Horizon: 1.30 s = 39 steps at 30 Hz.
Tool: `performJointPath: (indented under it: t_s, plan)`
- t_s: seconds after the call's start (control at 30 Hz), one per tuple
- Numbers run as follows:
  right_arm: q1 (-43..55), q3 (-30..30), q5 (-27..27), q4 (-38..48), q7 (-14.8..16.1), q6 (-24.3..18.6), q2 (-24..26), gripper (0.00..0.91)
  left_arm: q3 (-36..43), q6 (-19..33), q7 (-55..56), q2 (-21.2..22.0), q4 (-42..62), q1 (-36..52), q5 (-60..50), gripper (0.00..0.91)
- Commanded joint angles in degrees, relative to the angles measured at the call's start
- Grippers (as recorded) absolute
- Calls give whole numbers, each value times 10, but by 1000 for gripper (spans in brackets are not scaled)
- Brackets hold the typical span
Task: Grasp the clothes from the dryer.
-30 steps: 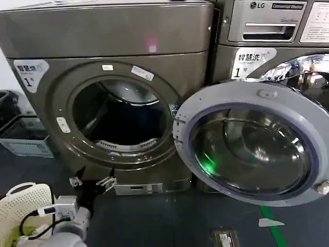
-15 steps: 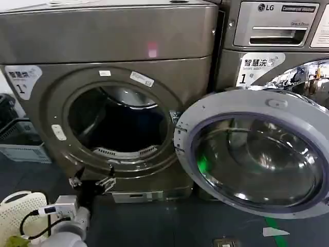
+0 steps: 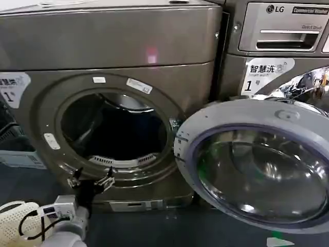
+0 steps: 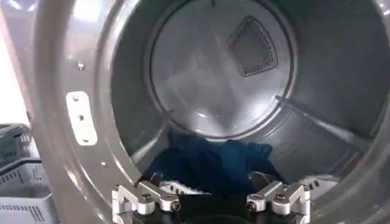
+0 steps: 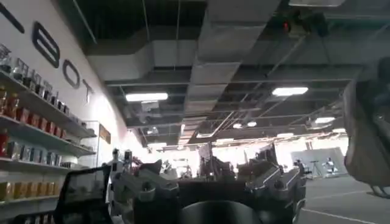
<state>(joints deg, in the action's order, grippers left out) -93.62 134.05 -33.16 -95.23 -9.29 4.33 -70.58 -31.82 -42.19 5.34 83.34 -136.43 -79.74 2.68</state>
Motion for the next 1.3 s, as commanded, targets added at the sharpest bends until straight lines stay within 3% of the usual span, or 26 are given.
performJointPath:
  t_s: [0.03,1.07,1.3]
  plan:
    - [0,0,0,1,0,1,-1,907,1,-28,1,1,1,0,1,907]
    - [7,-16,3,-4,9,-14,-9,907,2,-28,-13,5,9,1,-14,907]
    - [8,-20,3,-4,12,-19,-6,907,1,-19,-18,5,82,65,-31,907]
